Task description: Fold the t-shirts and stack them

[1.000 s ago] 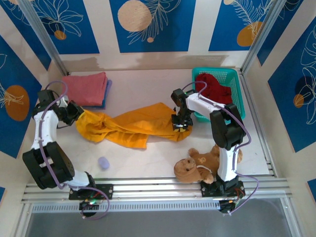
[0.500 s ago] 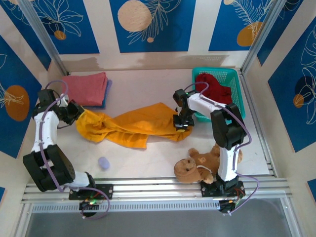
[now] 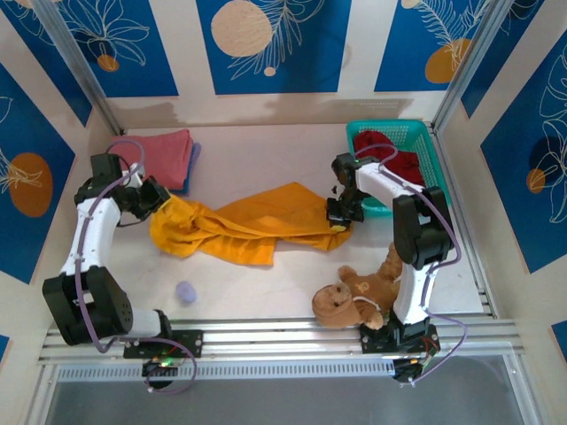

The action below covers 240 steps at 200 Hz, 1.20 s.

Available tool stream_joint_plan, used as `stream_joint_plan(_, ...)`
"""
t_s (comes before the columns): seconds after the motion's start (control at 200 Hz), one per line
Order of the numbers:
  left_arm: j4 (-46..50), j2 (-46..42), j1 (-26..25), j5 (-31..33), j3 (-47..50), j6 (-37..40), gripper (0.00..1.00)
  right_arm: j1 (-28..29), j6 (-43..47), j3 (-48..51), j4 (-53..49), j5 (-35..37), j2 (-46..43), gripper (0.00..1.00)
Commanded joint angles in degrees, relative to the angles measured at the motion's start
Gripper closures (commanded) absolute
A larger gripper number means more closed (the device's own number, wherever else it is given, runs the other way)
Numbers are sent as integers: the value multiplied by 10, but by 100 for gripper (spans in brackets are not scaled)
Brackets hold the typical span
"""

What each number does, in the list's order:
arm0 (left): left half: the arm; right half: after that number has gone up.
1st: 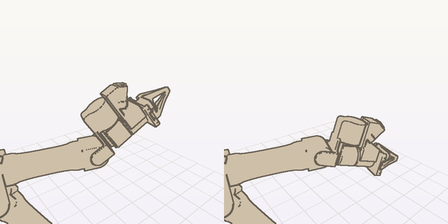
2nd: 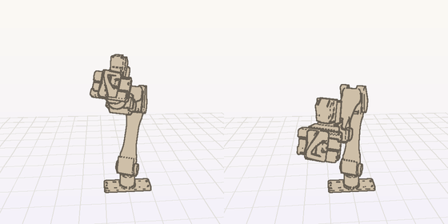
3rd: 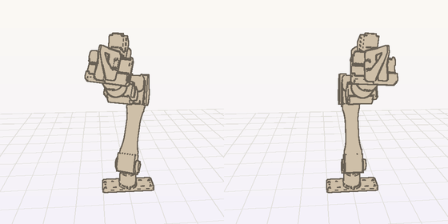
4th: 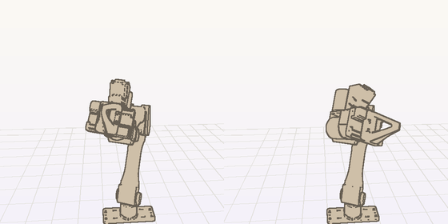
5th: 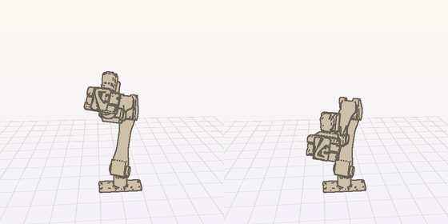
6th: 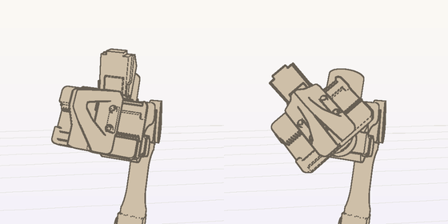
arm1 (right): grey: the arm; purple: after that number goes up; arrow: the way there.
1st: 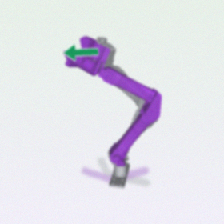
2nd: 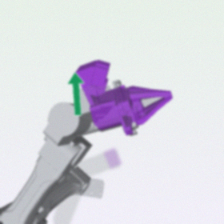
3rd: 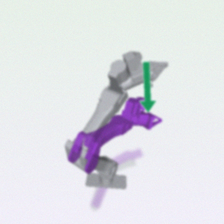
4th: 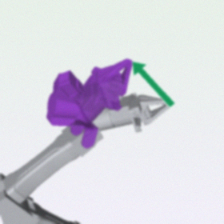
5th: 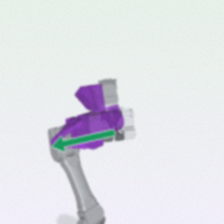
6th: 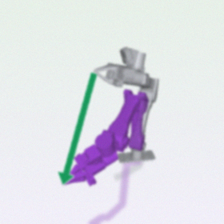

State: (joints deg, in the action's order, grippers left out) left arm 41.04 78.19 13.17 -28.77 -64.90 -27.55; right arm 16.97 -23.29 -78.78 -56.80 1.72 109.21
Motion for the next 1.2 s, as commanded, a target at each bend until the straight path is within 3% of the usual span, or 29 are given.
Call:
stream_joint_plan(0.0, 9, -7, -8, 9, -32, -9, 100, -16, 17, 4, -22, 5, -34, 100)
stream_joint_plan(0.27, 43, -19, -9, 14, -107, -15, 100, 22, -3, -5, -34, -46, -132, 100)
stream_joint_plan(0.525, 56, -37, -9, 17, -193, -42, 100, 31, -39, -74, -68, -54, -217, 100)
stream_joint_plan(0.875, 23, -33, -9, 32, -388, -108, 100, 34, -61, -231, -45, 30, -336, 100)
stream_joint_plan(1.196, 39, -31, -9, 82, -570, -76, 100, 152, 23, -242, 111, 196, -459, 100)
